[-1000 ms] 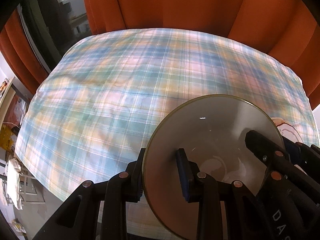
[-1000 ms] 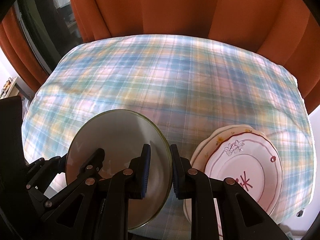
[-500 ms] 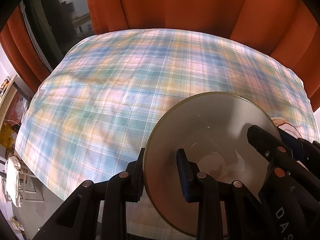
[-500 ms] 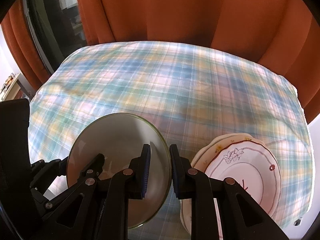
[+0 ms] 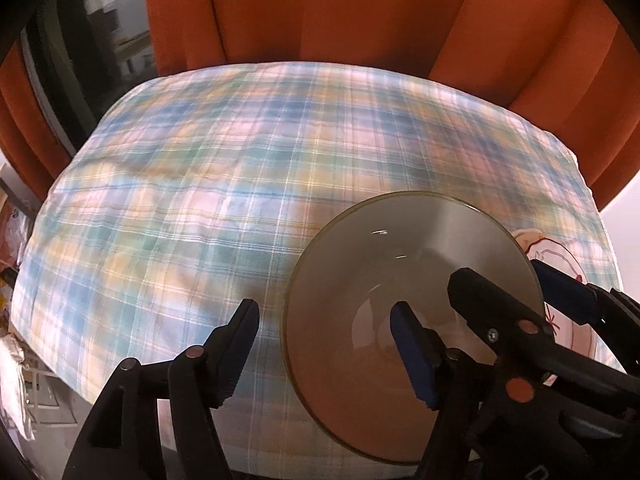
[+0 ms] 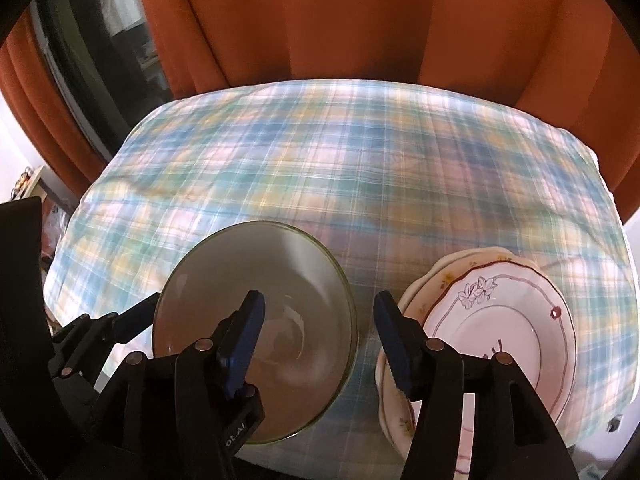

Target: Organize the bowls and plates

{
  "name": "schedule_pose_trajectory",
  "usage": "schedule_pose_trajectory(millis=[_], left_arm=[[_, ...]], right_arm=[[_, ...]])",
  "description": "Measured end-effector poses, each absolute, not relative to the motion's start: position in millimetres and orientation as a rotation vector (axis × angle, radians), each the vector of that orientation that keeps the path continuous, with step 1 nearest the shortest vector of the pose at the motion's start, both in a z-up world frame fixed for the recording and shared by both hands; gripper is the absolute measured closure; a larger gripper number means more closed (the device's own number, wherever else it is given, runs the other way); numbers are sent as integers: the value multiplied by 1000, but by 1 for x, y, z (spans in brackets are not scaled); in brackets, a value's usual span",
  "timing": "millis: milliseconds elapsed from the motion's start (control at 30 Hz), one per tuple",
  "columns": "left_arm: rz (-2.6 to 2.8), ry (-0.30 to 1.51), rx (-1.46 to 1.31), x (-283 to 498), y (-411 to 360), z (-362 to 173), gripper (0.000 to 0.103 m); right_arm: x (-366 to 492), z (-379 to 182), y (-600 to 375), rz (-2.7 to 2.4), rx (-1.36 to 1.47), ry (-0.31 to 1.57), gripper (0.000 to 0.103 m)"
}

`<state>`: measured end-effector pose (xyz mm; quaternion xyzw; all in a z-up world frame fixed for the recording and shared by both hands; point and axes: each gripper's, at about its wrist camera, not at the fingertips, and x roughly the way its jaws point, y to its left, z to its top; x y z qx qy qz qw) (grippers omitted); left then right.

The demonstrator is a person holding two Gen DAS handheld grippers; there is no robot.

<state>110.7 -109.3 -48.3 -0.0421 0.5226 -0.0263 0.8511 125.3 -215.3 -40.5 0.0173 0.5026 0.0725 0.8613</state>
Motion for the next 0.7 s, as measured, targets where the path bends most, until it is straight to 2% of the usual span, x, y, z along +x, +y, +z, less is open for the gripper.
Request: schedule_pose_trajectory(millis=[433,700], left_arm=[[-263,1225,-83,132,-102,-71,33],[-386,1244,-74,138,-99,-77,40]], right_arm=[[134,-60,-216,-49,145,1165,42],[128,-70,-219,-137,270,1186,40]])
